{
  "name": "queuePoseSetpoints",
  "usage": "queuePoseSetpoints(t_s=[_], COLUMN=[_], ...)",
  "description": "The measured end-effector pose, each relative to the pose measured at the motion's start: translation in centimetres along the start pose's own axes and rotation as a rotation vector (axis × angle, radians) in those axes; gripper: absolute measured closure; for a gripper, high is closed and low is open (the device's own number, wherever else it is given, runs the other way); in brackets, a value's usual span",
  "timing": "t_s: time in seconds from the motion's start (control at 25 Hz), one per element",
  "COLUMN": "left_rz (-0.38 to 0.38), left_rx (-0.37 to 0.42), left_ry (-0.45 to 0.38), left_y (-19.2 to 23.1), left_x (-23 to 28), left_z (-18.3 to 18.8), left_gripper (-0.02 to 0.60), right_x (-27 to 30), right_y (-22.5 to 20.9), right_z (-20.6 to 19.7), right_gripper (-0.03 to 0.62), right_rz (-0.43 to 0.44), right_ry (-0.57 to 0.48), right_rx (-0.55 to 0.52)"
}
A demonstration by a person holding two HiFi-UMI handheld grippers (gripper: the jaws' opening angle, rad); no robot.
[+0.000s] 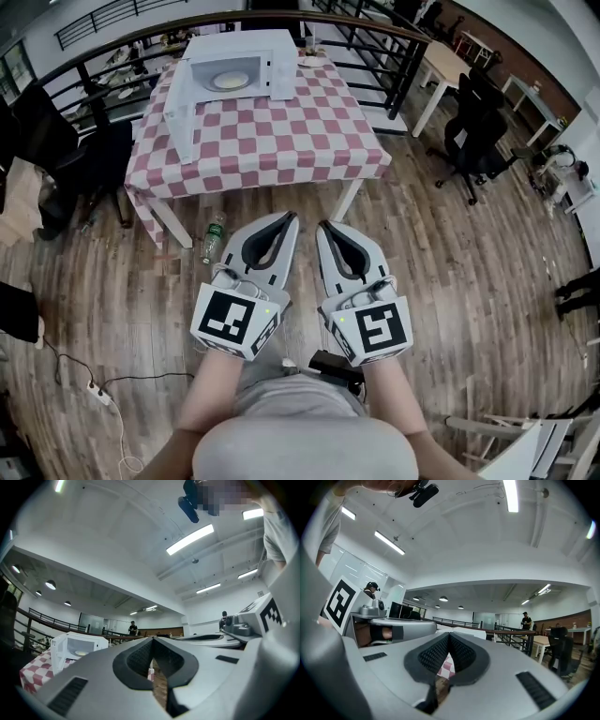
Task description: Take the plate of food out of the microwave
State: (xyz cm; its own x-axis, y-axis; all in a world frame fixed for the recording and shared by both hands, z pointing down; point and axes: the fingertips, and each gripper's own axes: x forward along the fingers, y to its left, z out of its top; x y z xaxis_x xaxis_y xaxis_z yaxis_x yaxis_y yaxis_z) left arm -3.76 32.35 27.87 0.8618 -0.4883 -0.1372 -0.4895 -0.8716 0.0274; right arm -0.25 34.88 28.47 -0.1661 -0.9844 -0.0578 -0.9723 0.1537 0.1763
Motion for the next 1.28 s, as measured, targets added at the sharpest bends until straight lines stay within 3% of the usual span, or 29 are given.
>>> queuePoseSetpoints(t_s=[0.64,1.28], left_rz=[0.012,0.023], left_rx=[0.013,0.022], left_ry=[0.023,0.020], left_y=[3.5,11.4], left_x=[5.6,12.6], left_z=[-1.2,-1.3], left_gripper=[0.580,0.580], right_x=[4.4,14.4], right_y=[-4.2,-7.2], right_z=[-2.0,-2.3], right_gripper=[0.568,0.568], right_rz=[-0.006,0.026], right_ry=[0.005,-0.013], right_rx=[0.035,0.031])
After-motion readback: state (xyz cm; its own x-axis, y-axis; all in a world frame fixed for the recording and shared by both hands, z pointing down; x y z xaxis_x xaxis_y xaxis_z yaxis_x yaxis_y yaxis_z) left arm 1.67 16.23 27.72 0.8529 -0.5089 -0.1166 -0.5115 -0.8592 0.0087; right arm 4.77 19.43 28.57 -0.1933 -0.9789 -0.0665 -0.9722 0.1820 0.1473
